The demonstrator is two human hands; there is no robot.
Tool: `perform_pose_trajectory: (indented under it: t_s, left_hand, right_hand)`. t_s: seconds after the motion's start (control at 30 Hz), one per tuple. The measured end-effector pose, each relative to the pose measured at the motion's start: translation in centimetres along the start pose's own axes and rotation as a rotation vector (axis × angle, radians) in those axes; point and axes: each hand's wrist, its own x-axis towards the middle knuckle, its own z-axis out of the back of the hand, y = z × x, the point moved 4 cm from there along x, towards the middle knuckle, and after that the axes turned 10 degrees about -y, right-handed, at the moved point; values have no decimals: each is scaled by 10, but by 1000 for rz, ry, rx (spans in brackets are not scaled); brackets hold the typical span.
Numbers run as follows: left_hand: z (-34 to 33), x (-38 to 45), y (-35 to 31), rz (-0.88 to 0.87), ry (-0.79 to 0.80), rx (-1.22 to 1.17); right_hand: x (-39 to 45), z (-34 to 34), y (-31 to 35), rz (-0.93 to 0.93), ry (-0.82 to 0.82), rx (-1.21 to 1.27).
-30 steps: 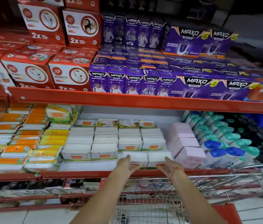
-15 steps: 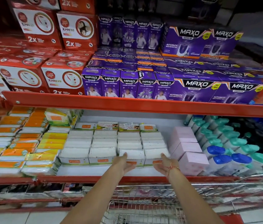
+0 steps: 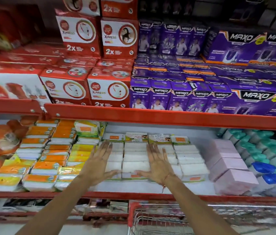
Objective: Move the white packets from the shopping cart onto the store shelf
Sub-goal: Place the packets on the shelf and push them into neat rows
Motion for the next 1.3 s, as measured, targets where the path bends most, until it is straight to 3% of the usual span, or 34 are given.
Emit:
perform_pose_trajectory:
  t_s: [0.2,0.6,0.83,1.03,1.17,1.3]
  left_hand:
    - [-26,1,12,-56,112,-44]
    - [-24,1,11,-92,87,-30]
    - [-10,31,-84,-127,20,-121]
    - [-32,59,-165,-182,80,-85]
    - [-41,67,-174,-143,73,-21]
    - [-43,65,-175,-147,183,-46]
  right_hand:
    - [9,-25,8,19,-28,-101]
    - [8,-15,15,65,-45,-112]
    - [-16,23,-53,17,-90,-48]
    - [-53,22,-137,1,25,-88]
    - [-54,10,-147,16,-2,-88]
    - [-48,7,-142,-6,-27,-74]
